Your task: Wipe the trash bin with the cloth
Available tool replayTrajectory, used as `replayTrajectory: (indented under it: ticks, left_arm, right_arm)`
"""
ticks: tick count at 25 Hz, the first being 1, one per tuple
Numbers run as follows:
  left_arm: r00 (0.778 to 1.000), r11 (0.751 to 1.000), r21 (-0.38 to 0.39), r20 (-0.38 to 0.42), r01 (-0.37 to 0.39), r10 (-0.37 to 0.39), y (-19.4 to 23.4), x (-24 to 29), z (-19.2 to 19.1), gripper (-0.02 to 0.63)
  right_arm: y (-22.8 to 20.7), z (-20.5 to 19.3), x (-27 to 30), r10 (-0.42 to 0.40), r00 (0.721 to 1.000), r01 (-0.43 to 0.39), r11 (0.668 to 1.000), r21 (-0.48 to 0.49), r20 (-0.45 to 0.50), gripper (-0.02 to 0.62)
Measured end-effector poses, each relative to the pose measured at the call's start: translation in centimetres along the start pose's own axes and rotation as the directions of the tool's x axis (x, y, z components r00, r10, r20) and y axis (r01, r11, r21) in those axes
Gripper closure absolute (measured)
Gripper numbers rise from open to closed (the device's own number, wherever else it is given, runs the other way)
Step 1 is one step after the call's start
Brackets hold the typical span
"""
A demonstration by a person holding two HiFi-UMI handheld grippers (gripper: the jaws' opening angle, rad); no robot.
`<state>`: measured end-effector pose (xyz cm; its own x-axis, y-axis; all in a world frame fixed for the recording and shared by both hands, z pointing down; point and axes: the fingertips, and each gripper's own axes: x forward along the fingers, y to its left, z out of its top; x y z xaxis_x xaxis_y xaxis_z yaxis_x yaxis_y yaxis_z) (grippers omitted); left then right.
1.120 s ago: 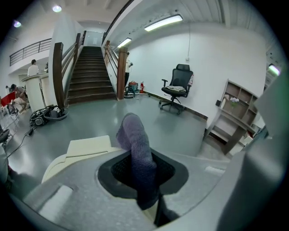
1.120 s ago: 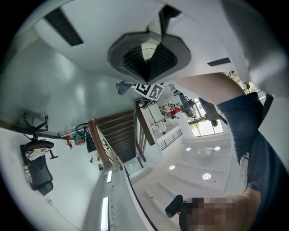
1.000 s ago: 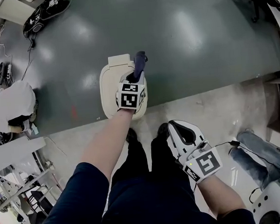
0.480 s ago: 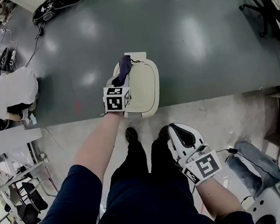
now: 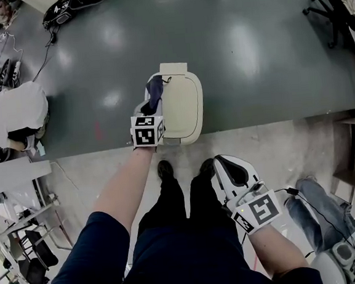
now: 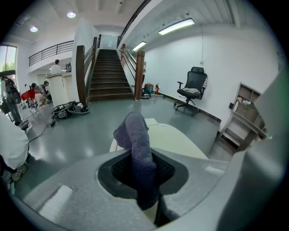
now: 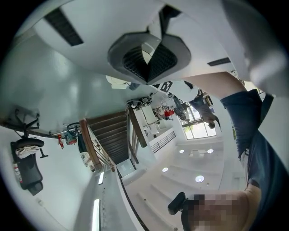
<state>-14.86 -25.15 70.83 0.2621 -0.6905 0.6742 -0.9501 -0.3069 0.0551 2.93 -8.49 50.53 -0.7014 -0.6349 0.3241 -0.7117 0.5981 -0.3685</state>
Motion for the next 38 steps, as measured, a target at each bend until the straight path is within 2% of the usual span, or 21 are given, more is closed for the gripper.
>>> replayTrajectory:
  ticks: [6, 11, 19, 23, 28, 33, 38]
  left_arm:
    - [0.995, 0.992, 0.072, -0.008, 0.104, -0.104, -7.3, 1.0, 0.2, 0.552]
    - [0.987, 0.982, 0.097, -0.014, 0.163, -0.162, -12.2, 1.8, 0.5, 0.552]
    - [0.976, 0.968, 0.132, -0.045, 0.215, -0.211, -16.3, 1.8, 0.1, 0.552]
    - [0.978, 0.97, 0.124, -0.041, 0.209, -0.205, -15.1, 0.9, -0.3, 0.552]
    - [0.986, 0.981, 0.102, -0.028, 0.166, -0.164, -10.3, -1.4, -1.8, 0.552]
    - [0.996, 0.995, 0.041, -0.009, 0.093, -0.092, -5.3, -3.5, -3.3, 0.552]
    - [0.999, 0.999, -0.026, 0.001, 0.032, -0.032, -2.0, -5.1, -4.8, 0.552]
  right_arm:
    - [-1.5, -0.3, -2.5, -0.047, 0.999, 0.047, 0.999, 0.009, 0.01, 0.591]
    - [-2.6, -0.7, -4.6, -0.081, 0.996, 0.081, 0.996, 0.023, 0.022, 0.591]
    - [-3.4, -0.9, -6.5, -0.102, 0.994, 0.101, 0.994, 0.036, 0.027, 0.591]
    - [-3.0, -0.7, -6.0, -0.082, 0.996, 0.082, 0.996, 0.027, 0.023, 0.591]
    - [-1.0, -0.2, -4.2, -0.039, 0.999, 0.039, 0.999, 0.007, 0.013, 0.591]
    - [0.7, 0.2, -2.1, 0.011, 1.0, -0.011, 1.0, -0.018, -0.007, 0.591]
    - [2.1, 0.6, -0.3, 0.055, 0.998, -0.055, 0.998, -0.037, -0.02, 0.591]
